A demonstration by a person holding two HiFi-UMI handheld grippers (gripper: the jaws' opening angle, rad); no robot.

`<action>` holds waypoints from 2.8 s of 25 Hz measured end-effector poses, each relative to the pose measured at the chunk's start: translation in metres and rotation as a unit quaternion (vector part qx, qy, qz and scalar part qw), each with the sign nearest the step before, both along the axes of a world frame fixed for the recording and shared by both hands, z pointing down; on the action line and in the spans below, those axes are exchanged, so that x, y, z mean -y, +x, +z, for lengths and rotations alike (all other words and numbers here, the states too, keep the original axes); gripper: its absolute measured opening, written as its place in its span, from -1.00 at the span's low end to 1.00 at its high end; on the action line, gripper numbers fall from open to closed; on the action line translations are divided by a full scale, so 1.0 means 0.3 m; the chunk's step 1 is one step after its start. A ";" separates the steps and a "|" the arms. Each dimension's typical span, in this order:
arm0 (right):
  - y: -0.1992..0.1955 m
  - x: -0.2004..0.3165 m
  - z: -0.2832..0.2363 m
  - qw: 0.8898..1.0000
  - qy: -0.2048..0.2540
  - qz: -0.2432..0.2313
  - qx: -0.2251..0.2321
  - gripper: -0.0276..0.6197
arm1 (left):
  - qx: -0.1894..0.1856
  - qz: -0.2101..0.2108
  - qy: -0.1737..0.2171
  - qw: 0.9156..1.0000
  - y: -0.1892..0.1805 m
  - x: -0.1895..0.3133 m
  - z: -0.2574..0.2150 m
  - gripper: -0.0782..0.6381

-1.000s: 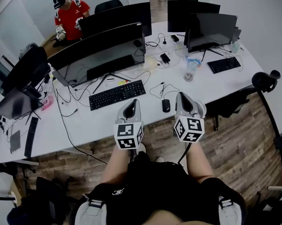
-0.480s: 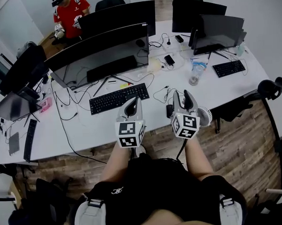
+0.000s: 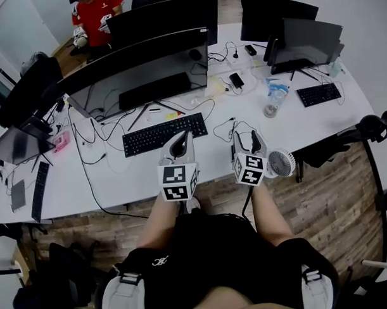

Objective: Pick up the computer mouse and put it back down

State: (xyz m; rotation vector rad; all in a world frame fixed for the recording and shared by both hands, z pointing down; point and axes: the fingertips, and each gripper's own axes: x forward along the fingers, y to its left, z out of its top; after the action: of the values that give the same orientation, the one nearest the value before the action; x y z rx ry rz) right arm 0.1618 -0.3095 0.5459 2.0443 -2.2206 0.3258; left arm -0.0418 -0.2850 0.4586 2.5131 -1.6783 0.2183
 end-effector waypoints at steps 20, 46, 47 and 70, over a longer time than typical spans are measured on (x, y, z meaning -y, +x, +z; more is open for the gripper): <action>0.033 0.007 0.567 0.973 -0.230 -0.008 -0.009 0.07 | 0.004 -0.012 -0.014 1.000 -0.031 0.070 0.028 -0.64; 0.015 -0.035 0.819 0.910 -0.412 -0.026 -0.031 -0.06 | 0.002 -0.023 -0.014 1.000 -0.084 0.102 0.034 -0.64; 0.014 -0.035 0.820 0.911 -0.411 -0.026 -0.033 -0.06 | 0.002 -0.023 -0.014 1.000 -0.089 0.104 0.037 -0.64; -0.004 0.090 0.340 0.972 -0.224 -0.027 -0.060 -0.08 | -0.008 0.000 -0.005 1.000 -0.056 0.174 0.036 -0.64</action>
State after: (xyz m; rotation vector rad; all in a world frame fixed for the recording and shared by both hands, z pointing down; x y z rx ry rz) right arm 0.1607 -0.3365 0.6480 1.7136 -1.9098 0.6162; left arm -0.0587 -0.3372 0.4694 2.5008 -1.6668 0.2071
